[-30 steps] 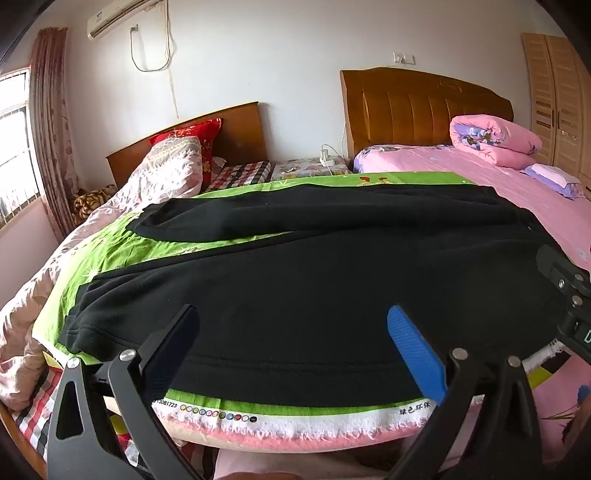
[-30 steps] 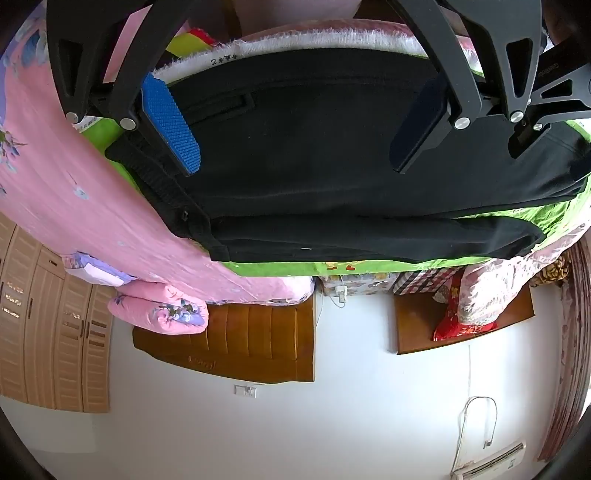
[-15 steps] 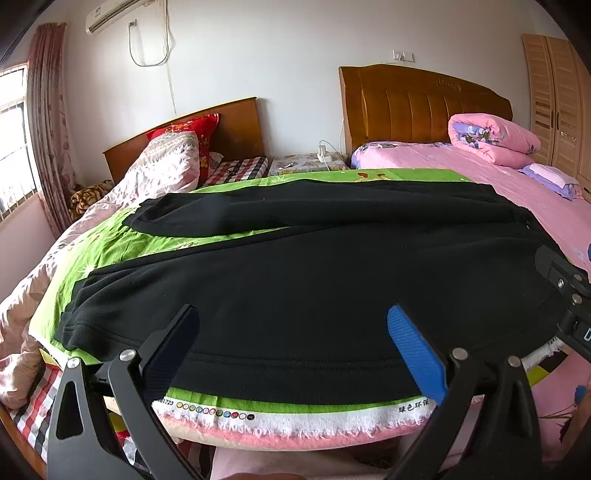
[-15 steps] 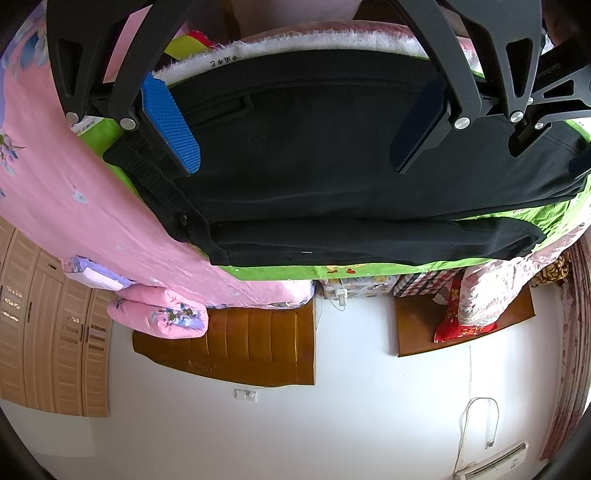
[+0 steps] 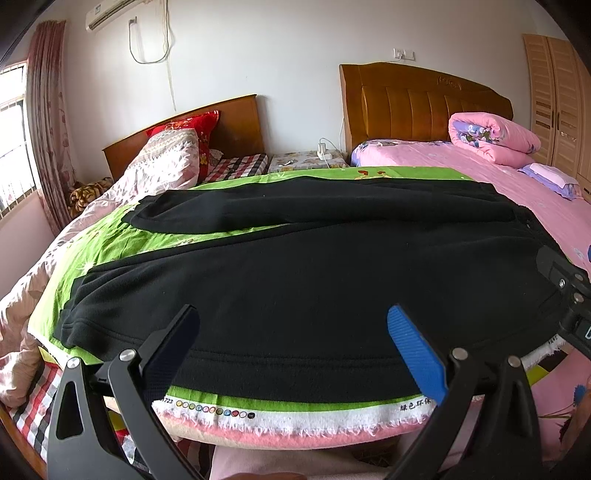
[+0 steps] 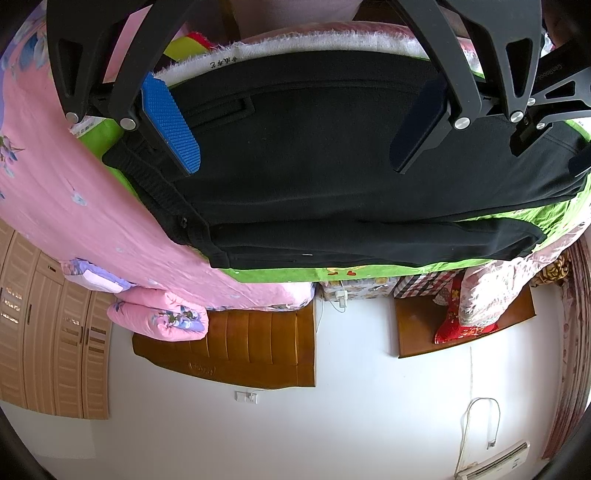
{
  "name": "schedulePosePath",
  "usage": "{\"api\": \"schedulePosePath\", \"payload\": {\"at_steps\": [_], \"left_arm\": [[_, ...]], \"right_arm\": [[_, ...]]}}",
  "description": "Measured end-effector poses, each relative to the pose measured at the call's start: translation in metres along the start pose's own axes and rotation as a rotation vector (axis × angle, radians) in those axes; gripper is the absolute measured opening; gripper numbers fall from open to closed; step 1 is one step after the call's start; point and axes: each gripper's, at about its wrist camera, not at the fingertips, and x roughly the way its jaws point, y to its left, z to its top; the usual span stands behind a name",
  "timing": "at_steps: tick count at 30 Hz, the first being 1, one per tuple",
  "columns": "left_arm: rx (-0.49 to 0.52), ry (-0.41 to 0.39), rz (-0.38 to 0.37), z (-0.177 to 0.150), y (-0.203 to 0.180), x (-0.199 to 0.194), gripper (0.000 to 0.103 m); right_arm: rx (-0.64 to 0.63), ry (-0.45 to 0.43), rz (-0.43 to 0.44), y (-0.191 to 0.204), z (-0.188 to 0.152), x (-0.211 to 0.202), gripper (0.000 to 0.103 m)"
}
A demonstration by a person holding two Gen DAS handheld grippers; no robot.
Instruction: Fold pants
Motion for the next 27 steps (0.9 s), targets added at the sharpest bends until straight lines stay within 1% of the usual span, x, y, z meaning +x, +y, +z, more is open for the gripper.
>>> {"api": "schedulePosePath", "payload": {"at_steps": [12,27], "left_arm": [[0.001,0.017,-0.005,-0.0003,0.0017,0.0014,0.102],[0.001,0.022,-0.005,-0.0003,0.0020,0.0010,0.102]], "right_arm": [[0.010,0.019,0.005,-0.0057,-0.0079,0.0049,0.099],[0.013,0.025,0.005,-0.0063,-0.0078,0.0062,0.099]]}}
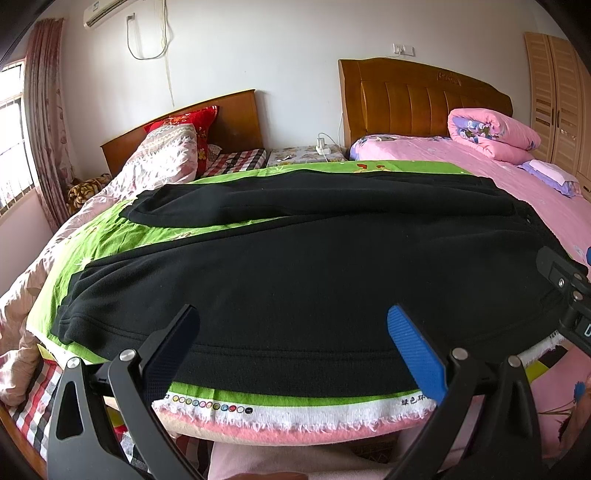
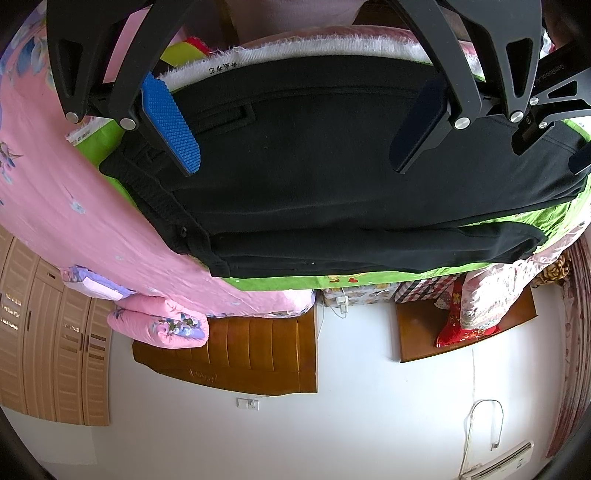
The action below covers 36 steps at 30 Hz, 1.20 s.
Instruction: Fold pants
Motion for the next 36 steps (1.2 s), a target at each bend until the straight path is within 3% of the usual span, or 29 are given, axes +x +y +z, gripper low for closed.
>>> {"api": "schedulePosePath", "payload": {"at_steps": [16,19,22,24,26,29,32,36], "left_arm": [[0.005,0.035,-0.011,0.000,0.000,0.006,0.102],[0.017,0.052,-0.021,0.002,0.000,0.008,0.102],[0.063,0.061,-0.036,0.009,-0.003,0.012,0.102],[0.088,0.085,-0.106,0.021,0.000,0.018,0.102],[0.082,0.097,-0.178,0.040,0.006,0.024,0.102],[0.033,0.125,-0.319,0.083,0.022,0.045,0.102],[-0.049,0.193,-0.476,0.133,0.037,0.081,0.102],[-0.166,0.275,-0.715,0.189,0.042,0.152,0.102]], "right_arm": [[0.009,0.015,0.009,-0.003,-0.005,0.003,0.099],[0.008,0.027,0.032,-0.008,0.000,0.007,0.099],[-0.002,0.048,0.113,-0.015,0.015,0.019,0.099],[-0.018,0.087,0.206,-0.022,0.032,0.034,0.099],[-0.043,0.118,0.242,-0.032,0.060,0.057,0.099],[-0.121,0.116,0.217,-0.046,0.106,0.103,0.099],[-0.220,0.190,0.198,-0.052,0.148,0.172,0.099],[-0.362,0.269,0.208,-0.056,0.176,0.261,0.099]]}}
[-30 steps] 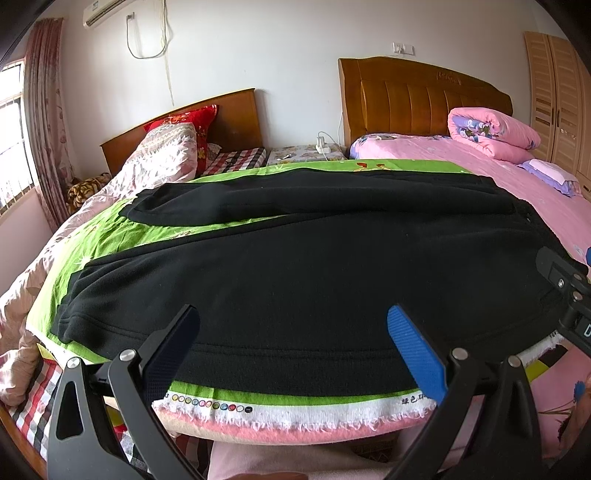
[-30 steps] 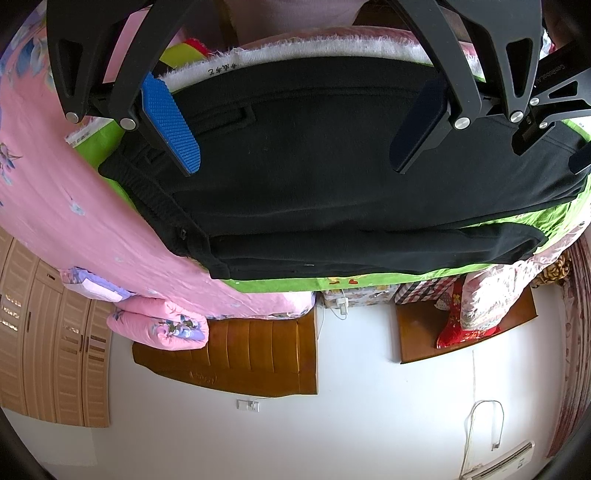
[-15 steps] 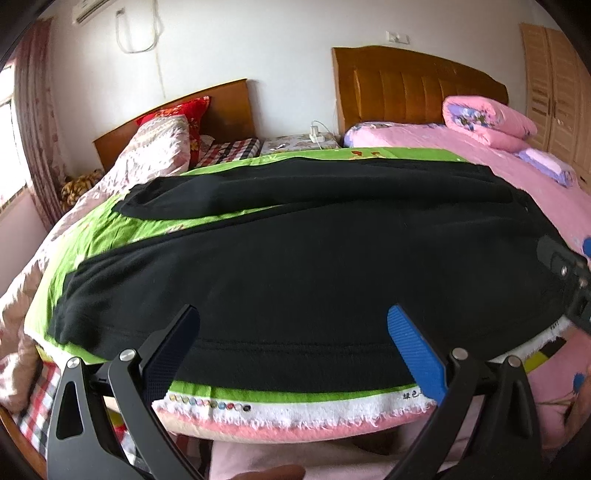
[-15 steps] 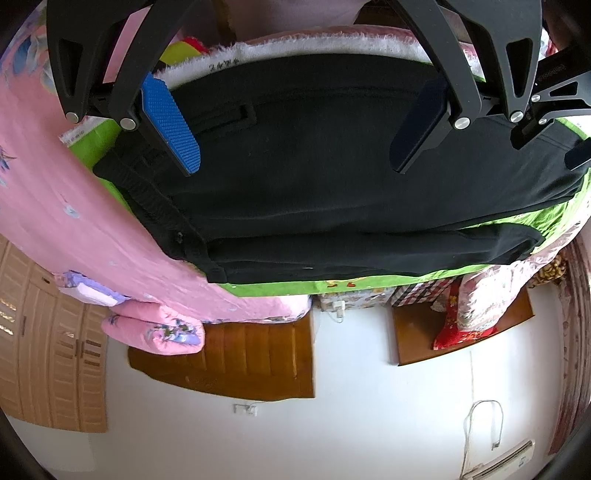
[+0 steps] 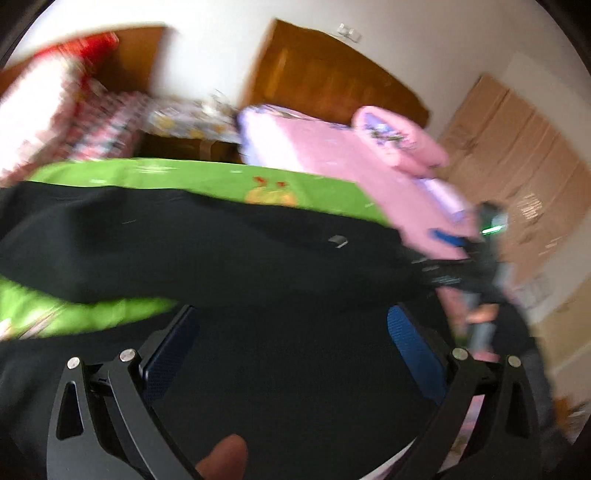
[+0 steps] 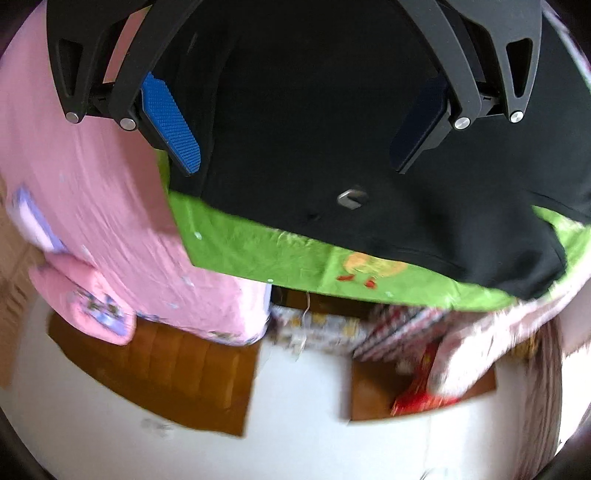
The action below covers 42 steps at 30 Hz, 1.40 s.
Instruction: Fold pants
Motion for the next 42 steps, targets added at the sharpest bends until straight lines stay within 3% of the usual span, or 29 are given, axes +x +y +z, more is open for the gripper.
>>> {"api": "schedulePosePath", "payload": {"at_steps": [3,5,8,11,12,14,16,17,18,21,23,24,28,32,33,34,35,37,39,42], "left_arm": [[-0.132,0.068,-0.157,0.036,0.028,0.037,0.102],[-0.201,0.076,-0.177,0.054,0.043,0.060,0.102],[-0.219,0.122,-0.143,0.071,0.056,0.086,0.102],[-0.134,0.127,0.006,0.089,0.057,0.100,0.102],[-0.108,0.133,0.062,0.094,0.055,0.105,0.102],[-0.058,0.195,0.192,0.107,0.056,0.122,0.102],[-0.024,0.252,0.273,0.117,0.060,0.139,0.101],[-0.021,0.257,0.308,0.121,0.061,0.147,0.101],[-0.026,0.262,0.329,0.125,0.061,0.151,0.101],[-0.083,0.260,0.340,0.135,0.068,0.161,0.101],[-0.147,0.236,0.310,0.140,0.071,0.168,0.094],[-0.180,0.234,0.301,0.142,0.071,0.171,0.094],[-0.306,0.267,0.229,0.143,0.071,0.186,0.094],[-0.334,0.309,0.248,0.140,0.061,0.205,0.093],[-0.334,0.319,0.250,0.138,0.059,0.208,0.090],[-0.323,0.333,0.264,0.134,0.055,0.211,0.080],[-0.299,0.344,0.302,0.130,0.052,0.212,0.057],[-0.247,0.334,0.379,0.117,0.046,0.208,0.024],[-0.226,0.274,0.381,0.109,0.042,0.189,0.016],[-0.184,0.102,0.362,0.090,0.020,0.127,0.015]], "right_arm": [[-0.081,0.097,0.039,-0.018,0.018,0.057,0.099],[-0.089,0.140,0.086,-0.026,0.025,0.081,0.099],[-0.071,0.179,0.189,-0.037,0.036,0.111,0.099],[-0.094,0.238,0.218,-0.037,0.037,0.135,0.099],[-0.080,0.247,0.263,-0.041,0.037,0.141,0.099],[-0.056,0.266,0.339,-0.048,0.037,0.147,0.099],[-0.041,0.286,0.402,-0.050,0.035,0.147,0.095],[-0.063,0.275,0.430,-0.048,0.034,0.143,0.089],[-0.087,0.260,0.467,-0.046,0.034,0.134,0.070],[-0.155,0.223,0.420,-0.038,0.026,0.112,0.045],[-0.191,0.189,0.335,-0.031,0.019,0.097,0.021],[-0.204,0.168,0.303,-0.028,0.016,0.087,0.016],[-0.222,0.009,0.201,-0.011,-0.009,0.025,0.014],[-0.226,-0.127,0.136,0.011,-0.036,-0.027,0.014],[-0.213,-0.144,0.129,0.013,-0.042,-0.033,0.014],[-0.193,-0.165,0.117,0.016,-0.052,-0.040,0.014],[-0.184,-0.175,0.115,0.016,-0.057,-0.044,0.014],[-0.154,-0.192,0.105,0.019,-0.069,-0.047,0.014],[-0.139,-0.209,0.096,0.023,-0.075,-0.051,0.014],[-0.108,-0.264,0.094,0.027,-0.077,-0.069,0.014]]}}
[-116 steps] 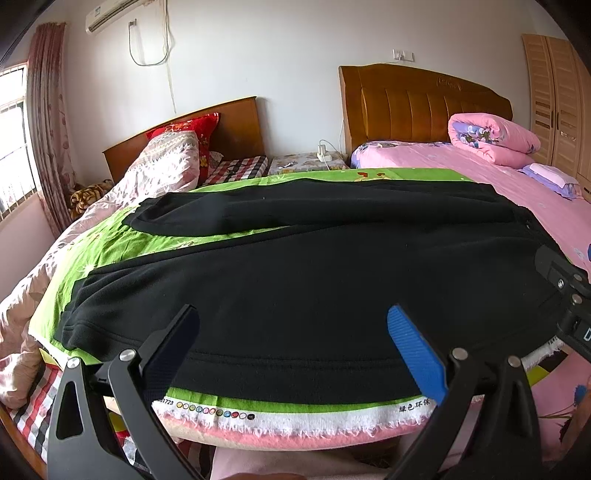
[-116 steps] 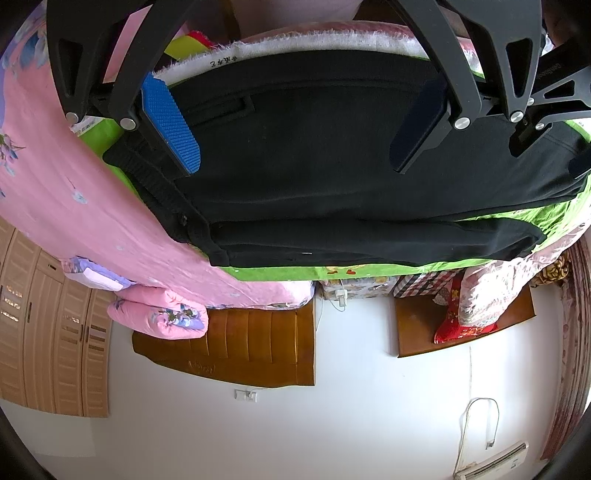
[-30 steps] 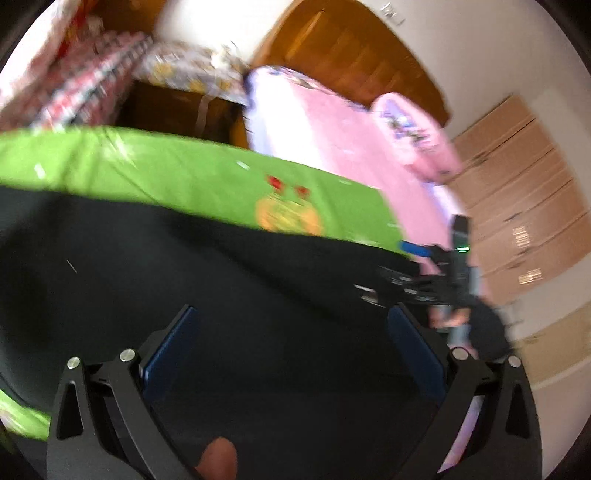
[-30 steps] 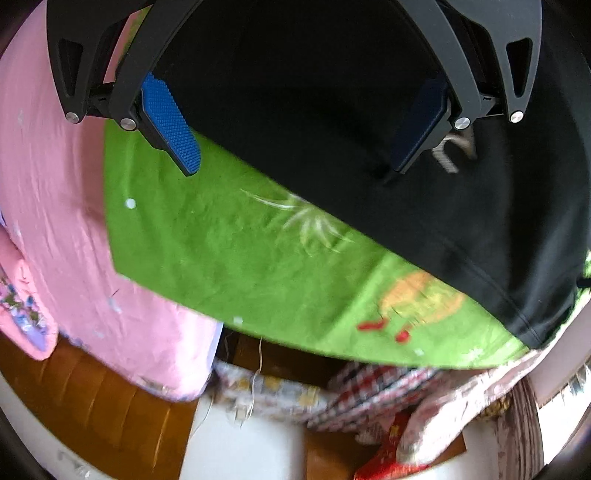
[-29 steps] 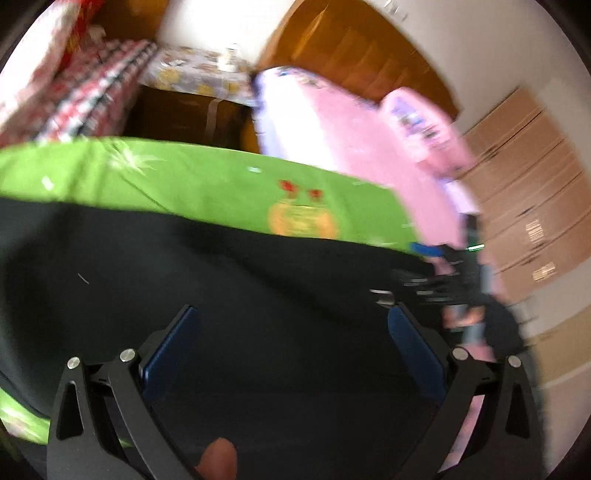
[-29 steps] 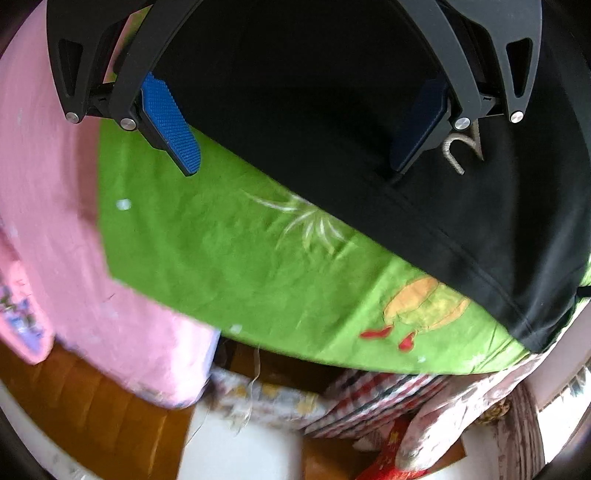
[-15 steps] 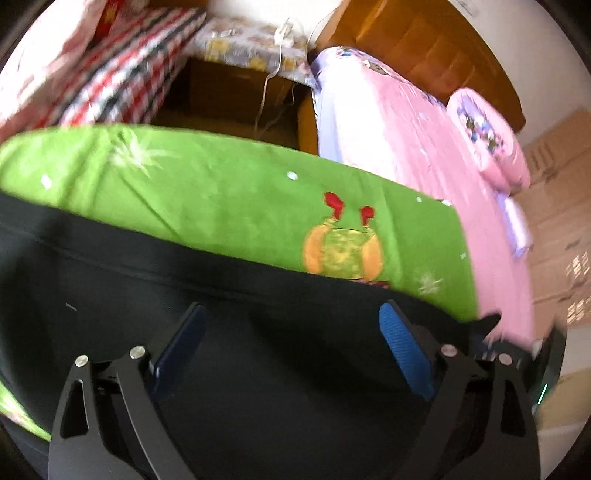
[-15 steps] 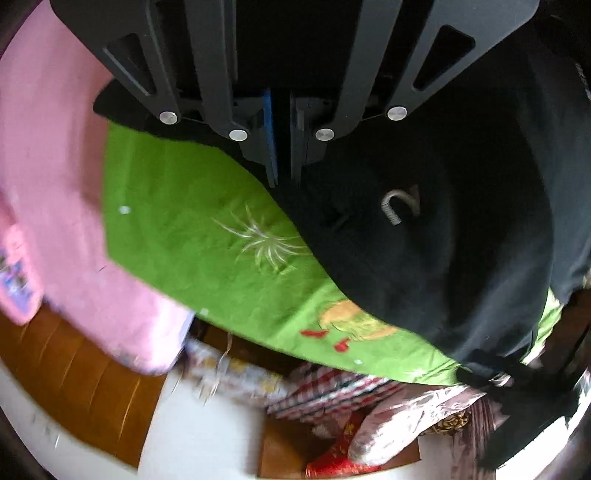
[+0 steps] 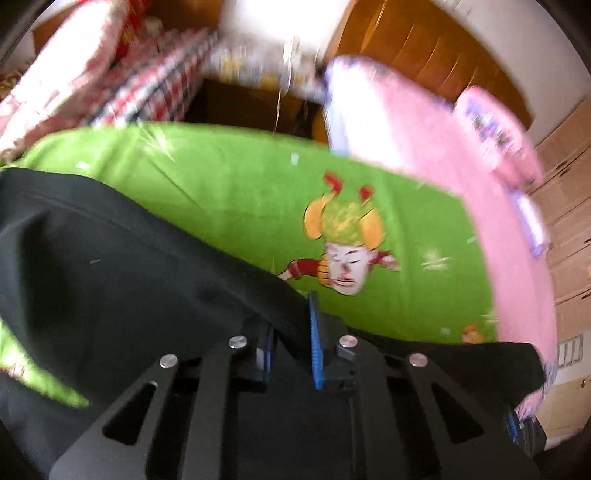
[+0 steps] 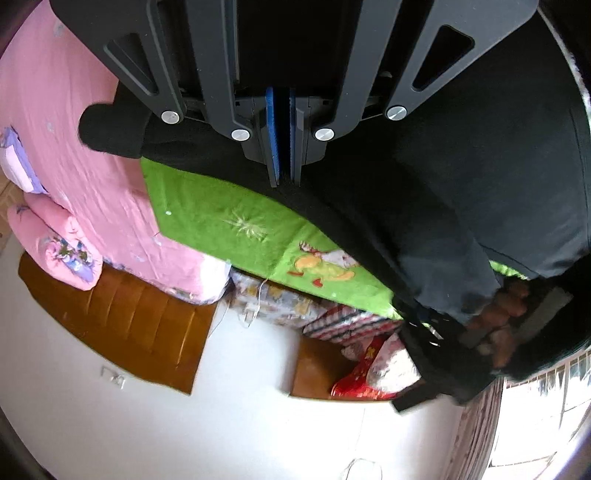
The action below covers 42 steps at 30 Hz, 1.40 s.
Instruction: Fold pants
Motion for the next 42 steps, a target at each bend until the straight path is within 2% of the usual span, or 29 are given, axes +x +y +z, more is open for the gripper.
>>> {"api": "schedulePosePath", "payload": {"at_steps": [2,5,8,11,13,15,16,17,18,19,20,21,22,24,27,31,34,38,40,42], "left_arm": [[0.052,-0.142,-0.016,-0.032,-0.003,-0.054,0.015],[0.112,-0.262,-0.041,-0.096,-0.002,-0.112,0.016],[0.153,-0.272,-0.049,-0.156,0.001,-0.124,0.017],[0.186,-0.241,-0.028,-0.207,0.010,-0.104,0.019],[0.182,-0.191,-0.041,-0.225,0.021,-0.085,0.021],[0.171,-0.167,-0.070,-0.235,0.034,-0.074,0.025],[0.166,-0.151,-0.088,-0.237,0.041,-0.070,0.034],[0.165,-0.148,-0.095,-0.238,0.044,-0.068,0.048],[0.159,-0.158,-0.102,-0.239,0.049,-0.068,0.056],[0.149,-0.175,-0.111,-0.239,0.055,-0.070,0.071],[0.143,-0.185,-0.121,-0.240,0.060,-0.071,0.075],[0.134,-0.188,-0.130,-0.242,0.063,-0.070,0.075],[0.120,-0.187,-0.147,-0.242,0.068,-0.070,0.075],[0.084,-0.193,-0.173,-0.246,0.079,-0.073,0.075],[0.044,-0.217,-0.169,-0.250,0.094,-0.081,0.075],[0.007,-0.260,-0.140,-0.250,0.114,-0.097,0.076],[-0.006,-0.289,-0.113,-0.250,0.126,-0.110,0.079],[-0.016,-0.316,-0.092,-0.249,0.138,-0.119,0.081],[-0.023,-0.317,-0.091,-0.249,0.140,-0.120,0.081],[-0.028,-0.313,-0.089,-0.249,0.143,-0.119,0.081]], "right_arm": [[0.019,-0.035,0.007,0.000,-0.003,-0.020,0.014],[0.020,-0.051,0.021,0.005,-0.017,-0.051,0.014],[0.040,-0.006,0.051,0.011,-0.044,-0.067,0.014],[0.101,0.073,0.096,0.021,-0.080,-0.071,0.015],[0.147,0.129,0.115,0.028,-0.102,-0.070,0.017],[0.180,0.151,0.114,0.035,-0.119,-0.077,0.021],[0.212,0.126,0.104,0.037,-0.127,-0.088,0.022],[0.253,0.109,0.106,0.037,-0.132,-0.097,0.022],[0.306,0.103,0.115,0.035,-0.136,-0.103,0.024],[0.378,0.097,0.116,0.027,-0.143,-0.108,0.037],[0.414,0.089,0.106,0.023,-0.148,-0.112,0.053],[0.454,0.076,0.082,0.020,-0.152,-0.118,0.078],[0.497,0.050,0.089,0.016,-0.157,-0.124,0.082],[0.562,0.030,0.108,0.010,-0.160,-0.131,0.081],[0.640,-0.004,0.134,0.001,-0.157,-0.131,0.075],[0.760,0.031,0.171,-0.003,-0.157,-0.113,0.071],[0.836,0.075,0.154,-0.007,-0.159,-0.101,0.070],[0.864,0.051,0.141,-0.012,-0.154,-0.091,0.069],[0.912,0.087,0.137,-0.012,-0.158,-0.079,0.069],[0.907,0.108,0.134,-0.011,-0.158,-0.076,0.069]]}}
